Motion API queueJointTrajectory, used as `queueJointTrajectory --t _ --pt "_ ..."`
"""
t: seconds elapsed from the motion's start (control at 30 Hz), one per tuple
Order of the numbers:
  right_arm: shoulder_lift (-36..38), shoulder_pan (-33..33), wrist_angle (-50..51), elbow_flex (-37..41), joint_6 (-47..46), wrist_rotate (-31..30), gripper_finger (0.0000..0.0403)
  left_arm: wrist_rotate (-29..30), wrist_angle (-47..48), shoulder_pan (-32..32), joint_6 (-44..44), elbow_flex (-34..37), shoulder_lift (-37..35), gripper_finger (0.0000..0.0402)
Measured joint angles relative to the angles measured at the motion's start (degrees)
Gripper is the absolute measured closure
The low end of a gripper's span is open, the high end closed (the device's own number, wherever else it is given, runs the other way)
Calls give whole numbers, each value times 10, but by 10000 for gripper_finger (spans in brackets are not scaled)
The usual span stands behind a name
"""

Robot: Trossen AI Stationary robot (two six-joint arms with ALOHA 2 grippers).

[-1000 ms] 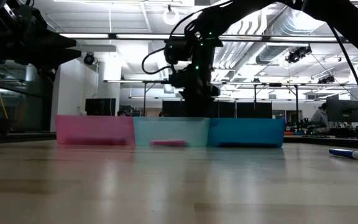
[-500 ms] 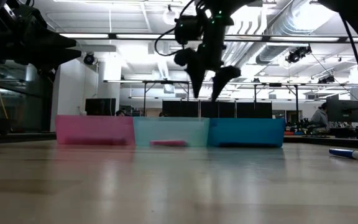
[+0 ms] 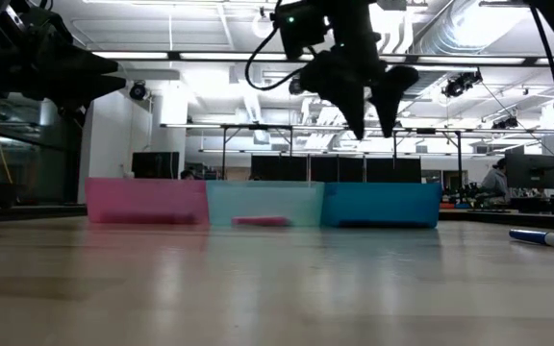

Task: Pick & Place Markers
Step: Put the blue highlighter into the blue bin

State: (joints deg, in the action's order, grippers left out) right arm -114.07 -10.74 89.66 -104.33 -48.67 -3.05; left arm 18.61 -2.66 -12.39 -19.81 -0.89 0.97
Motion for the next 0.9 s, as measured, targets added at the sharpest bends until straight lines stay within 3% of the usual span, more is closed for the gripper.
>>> queueJointTrajectory --t 0.47,0.9 --pt "61 125 -39 183 -119 53 135 0 0 0 0 0 0 275" --pt "205 256 -258 414 -426 79 137 0 0 0 0 0 0 275"
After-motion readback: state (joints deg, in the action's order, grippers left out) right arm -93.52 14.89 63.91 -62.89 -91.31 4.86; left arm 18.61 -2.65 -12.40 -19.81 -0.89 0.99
